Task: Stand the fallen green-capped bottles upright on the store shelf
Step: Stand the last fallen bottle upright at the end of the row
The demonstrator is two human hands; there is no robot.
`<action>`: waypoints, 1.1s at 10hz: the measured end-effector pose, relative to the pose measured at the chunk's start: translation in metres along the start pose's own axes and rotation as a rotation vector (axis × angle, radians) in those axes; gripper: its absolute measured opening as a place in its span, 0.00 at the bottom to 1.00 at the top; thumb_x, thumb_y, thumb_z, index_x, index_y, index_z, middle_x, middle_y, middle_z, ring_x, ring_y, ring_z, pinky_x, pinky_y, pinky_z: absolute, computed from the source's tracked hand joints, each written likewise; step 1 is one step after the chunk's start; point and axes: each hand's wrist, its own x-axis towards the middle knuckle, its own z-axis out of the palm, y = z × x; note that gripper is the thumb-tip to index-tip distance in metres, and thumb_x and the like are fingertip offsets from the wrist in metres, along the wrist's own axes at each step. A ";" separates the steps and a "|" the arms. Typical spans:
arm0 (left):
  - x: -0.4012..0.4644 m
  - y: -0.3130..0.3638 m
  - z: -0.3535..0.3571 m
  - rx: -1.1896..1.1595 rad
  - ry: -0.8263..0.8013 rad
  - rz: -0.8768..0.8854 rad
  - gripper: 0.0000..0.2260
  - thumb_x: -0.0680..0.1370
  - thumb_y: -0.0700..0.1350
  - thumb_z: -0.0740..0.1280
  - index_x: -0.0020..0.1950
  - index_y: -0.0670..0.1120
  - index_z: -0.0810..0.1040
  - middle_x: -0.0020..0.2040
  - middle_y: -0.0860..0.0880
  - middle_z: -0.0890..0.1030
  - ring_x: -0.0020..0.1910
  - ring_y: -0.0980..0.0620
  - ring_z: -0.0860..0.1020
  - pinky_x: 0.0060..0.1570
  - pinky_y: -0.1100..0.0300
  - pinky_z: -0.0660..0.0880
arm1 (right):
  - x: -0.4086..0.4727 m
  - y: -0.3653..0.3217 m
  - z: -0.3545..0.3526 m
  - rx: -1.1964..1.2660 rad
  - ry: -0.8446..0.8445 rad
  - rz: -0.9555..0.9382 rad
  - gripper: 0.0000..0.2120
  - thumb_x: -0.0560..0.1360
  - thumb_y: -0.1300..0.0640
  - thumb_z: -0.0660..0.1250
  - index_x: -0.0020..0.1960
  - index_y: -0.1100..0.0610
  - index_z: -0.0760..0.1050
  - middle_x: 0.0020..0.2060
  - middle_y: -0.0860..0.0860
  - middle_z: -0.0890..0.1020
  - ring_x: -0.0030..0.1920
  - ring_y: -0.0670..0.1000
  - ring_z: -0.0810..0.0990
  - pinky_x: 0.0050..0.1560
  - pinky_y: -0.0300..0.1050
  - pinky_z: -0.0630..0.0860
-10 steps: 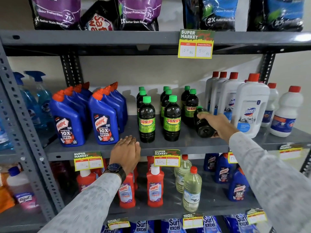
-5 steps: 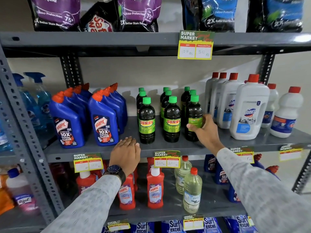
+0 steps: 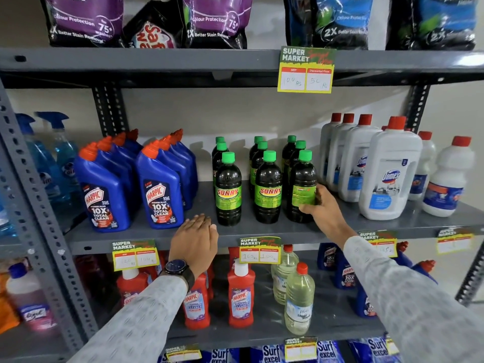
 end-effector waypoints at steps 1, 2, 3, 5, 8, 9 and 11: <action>0.000 0.000 0.000 0.001 -0.003 -0.001 0.27 0.82 0.54 0.47 0.68 0.42 0.77 0.69 0.43 0.78 0.69 0.47 0.75 0.73 0.51 0.67 | -0.006 -0.005 0.004 -0.057 0.067 -0.016 0.30 0.69 0.59 0.80 0.64 0.45 0.70 0.55 0.42 0.82 0.56 0.45 0.81 0.56 0.44 0.76; 0.001 0.000 -0.001 0.007 -0.008 -0.004 0.27 0.82 0.54 0.46 0.69 0.43 0.76 0.70 0.43 0.77 0.70 0.47 0.74 0.74 0.51 0.66 | -0.011 -0.010 0.007 -0.105 0.116 -0.057 0.31 0.67 0.56 0.83 0.62 0.47 0.68 0.53 0.44 0.79 0.51 0.45 0.79 0.46 0.33 0.70; 0.000 0.000 -0.001 0.011 -0.015 -0.005 0.28 0.82 0.54 0.46 0.70 0.43 0.76 0.70 0.44 0.77 0.71 0.48 0.73 0.74 0.51 0.65 | -0.013 -0.012 0.006 -0.100 0.126 -0.063 0.33 0.66 0.55 0.84 0.64 0.49 0.68 0.56 0.47 0.79 0.53 0.47 0.79 0.48 0.35 0.70; 0.000 0.001 -0.003 0.006 -0.028 -0.009 0.28 0.81 0.54 0.45 0.70 0.43 0.75 0.71 0.44 0.75 0.72 0.48 0.72 0.75 0.51 0.64 | -0.011 -0.006 0.001 -0.011 0.029 -0.064 0.34 0.74 0.61 0.77 0.76 0.50 0.68 0.63 0.46 0.82 0.61 0.47 0.80 0.66 0.49 0.73; -0.002 0.002 -0.004 -0.005 -0.023 -0.009 0.28 0.81 0.54 0.46 0.70 0.42 0.75 0.71 0.43 0.76 0.71 0.48 0.73 0.74 0.51 0.64 | -0.018 -0.012 0.007 -0.085 0.194 -0.093 0.37 0.69 0.56 0.82 0.71 0.56 0.66 0.63 0.53 0.79 0.60 0.52 0.78 0.62 0.48 0.75; -0.001 0.002 -0.005 -0.004 -0.030 -0.007 0.28 0.81 0.54 0.45 0.71 0.43 0.74 0.72 0.44 0.75 0.72 0.48 0.72 0.75 0.52 0.64 | -0.020 -0.013 0.005 -0.060 0.167 -0.096 0.39 0.70 0.56 0.81 0.75 0.54 0.65 0.65 0.51 0.78 0.62 0.51 0.78 0.65 0.48 0.73; -0.001 0.002 -0.004 -0.006 -0.015 -0.002 0.28 0.81 0.54 0.46 0.70 0.43 0.75 0.71 0.43 0.76 0.71 0.48 0.73 0.74 0.52 0.65 | -0.020 -0.009 0.009 -0.119 0.178 -0.089 0.36 0.72 0.54 0.80 0.74 0.55 0.67 0.62 0.49 0.80 0.60 0.48 0.78 0.60 0.43 0.72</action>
